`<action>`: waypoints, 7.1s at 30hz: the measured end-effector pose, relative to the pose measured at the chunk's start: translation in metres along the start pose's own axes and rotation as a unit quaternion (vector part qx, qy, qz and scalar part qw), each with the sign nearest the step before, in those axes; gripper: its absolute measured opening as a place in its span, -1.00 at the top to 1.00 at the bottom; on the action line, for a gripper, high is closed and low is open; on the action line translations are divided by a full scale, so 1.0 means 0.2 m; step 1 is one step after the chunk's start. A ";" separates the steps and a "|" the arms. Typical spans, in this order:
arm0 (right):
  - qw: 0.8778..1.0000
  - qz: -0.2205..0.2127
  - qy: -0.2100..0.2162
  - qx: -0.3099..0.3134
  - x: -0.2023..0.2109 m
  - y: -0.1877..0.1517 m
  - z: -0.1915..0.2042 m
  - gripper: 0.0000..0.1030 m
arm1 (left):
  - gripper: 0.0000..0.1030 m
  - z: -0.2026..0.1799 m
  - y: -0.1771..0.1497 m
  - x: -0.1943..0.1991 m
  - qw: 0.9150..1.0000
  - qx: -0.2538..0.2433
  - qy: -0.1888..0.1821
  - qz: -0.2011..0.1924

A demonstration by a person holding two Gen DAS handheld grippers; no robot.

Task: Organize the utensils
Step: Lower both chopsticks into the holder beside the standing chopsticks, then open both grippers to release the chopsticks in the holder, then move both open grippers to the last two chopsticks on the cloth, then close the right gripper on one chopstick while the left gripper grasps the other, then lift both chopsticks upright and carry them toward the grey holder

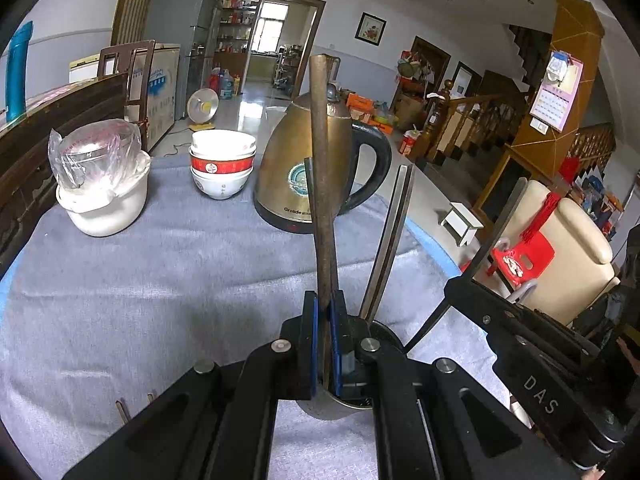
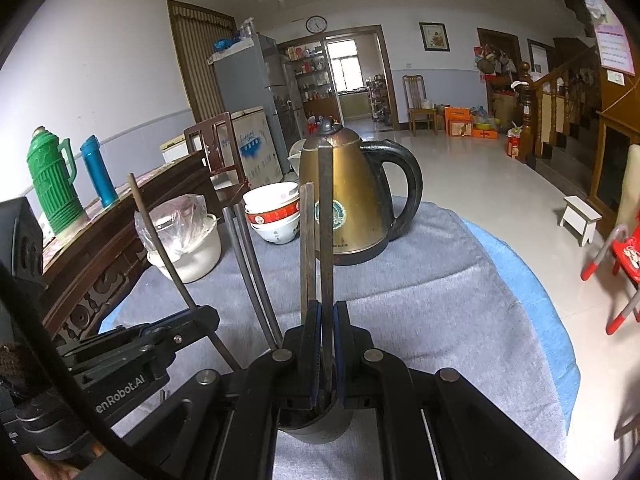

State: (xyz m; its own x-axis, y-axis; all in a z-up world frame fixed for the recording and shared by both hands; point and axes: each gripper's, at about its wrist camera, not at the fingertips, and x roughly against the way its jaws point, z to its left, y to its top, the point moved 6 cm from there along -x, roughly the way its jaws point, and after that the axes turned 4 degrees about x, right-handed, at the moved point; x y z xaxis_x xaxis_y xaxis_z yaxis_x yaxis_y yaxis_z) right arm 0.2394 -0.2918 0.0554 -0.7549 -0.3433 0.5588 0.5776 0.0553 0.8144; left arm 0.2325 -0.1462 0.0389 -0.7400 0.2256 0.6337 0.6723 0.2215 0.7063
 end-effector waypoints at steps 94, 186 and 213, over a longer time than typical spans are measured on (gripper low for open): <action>0.950 0.273 0.132 0.078 -0.29 -0.82 0.82 0.24 | -0.49 1.08 -0.83 0.39 0.974 0.142 0.147 0.100; 0.999 0.014 0.021 0.044 0.25 -0.43 0.44 0.88 | 0.90 0.76 -0.26 0.49 0.993 0.070 0.087 -0.037; 0.998 -0.025 -0.013 0.053 0.39 -0.52 0.39 0.88 | 0.88 0.78 -0.45 0.71 0.980 0.027 0.124 -0.154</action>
State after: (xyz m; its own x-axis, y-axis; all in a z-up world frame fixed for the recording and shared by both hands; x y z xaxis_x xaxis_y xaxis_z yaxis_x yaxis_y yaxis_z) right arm 0.0967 -0.2516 0.0274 -0.7908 -0.3237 0.5194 0.5039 0.1372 0.8528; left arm 0.0693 0.0143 0.0162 -0.8849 -0.0960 0.4558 0.4122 0.2941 0.8623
